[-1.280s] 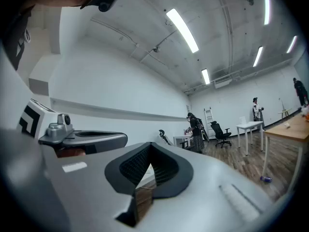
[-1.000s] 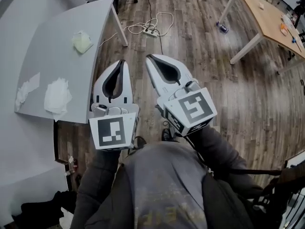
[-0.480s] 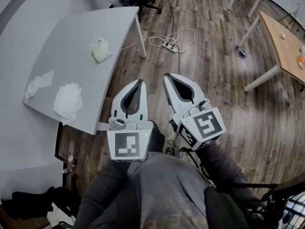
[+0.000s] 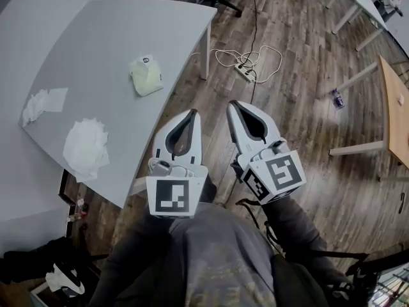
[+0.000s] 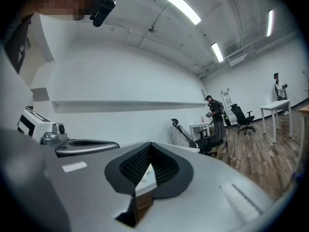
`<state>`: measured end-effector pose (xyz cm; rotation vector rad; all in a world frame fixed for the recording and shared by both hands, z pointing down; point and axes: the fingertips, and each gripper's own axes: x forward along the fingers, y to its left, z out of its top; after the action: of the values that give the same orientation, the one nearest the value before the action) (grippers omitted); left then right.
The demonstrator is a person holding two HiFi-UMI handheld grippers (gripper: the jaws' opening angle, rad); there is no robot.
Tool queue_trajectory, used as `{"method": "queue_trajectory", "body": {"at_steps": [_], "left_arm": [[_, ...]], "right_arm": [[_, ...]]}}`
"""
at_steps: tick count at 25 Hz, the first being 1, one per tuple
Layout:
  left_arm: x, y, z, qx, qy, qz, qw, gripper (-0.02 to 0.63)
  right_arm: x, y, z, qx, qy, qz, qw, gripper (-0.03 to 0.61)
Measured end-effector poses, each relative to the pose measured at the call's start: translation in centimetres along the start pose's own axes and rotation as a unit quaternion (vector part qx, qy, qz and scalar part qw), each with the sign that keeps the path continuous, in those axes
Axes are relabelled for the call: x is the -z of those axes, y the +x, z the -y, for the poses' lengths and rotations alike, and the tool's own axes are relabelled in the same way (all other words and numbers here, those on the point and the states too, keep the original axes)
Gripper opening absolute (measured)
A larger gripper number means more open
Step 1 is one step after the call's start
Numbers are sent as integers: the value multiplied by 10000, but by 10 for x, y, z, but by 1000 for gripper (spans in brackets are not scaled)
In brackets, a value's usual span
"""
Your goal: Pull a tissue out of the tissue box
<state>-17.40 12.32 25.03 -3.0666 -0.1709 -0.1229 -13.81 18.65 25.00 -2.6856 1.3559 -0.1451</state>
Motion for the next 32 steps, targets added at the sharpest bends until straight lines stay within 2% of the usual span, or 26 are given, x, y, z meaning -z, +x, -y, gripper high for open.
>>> {"method": "queue_trajectory", "body": {"at_steps": [6, 14, 19, 22, 27, 32], "left_arm": [[6, 51, -55, -179, -162, -105, 9997, -2], [-7, 101, -87, -280, -198, -46, 9994, -2], [-4, 137, -108, -612, -206, -131, 9978, -2], [1, 164, -122, -960, -191, -206, 9950, -2], [3, 205, -145, -1892, -240, -422, 9807, -2], [9, 229, -155, -2898, -409, -655, 9540, -2]], "right_arm": [[-11, 85, 17, -220, -77, -70, 9997, 3], [-38, 159, 32, -615, -313, -83, 9976, 3], [-40, 205, 48, -1039, -325, -96, 9940, 3], [-32, 236, 61, -1424, -263, -177, 9893, 3], [-27, 289, 78, -2409, -161, -356, 9698, 3], [-20, 319, 86, -3397, 6, -606, 9386, 2]]}}
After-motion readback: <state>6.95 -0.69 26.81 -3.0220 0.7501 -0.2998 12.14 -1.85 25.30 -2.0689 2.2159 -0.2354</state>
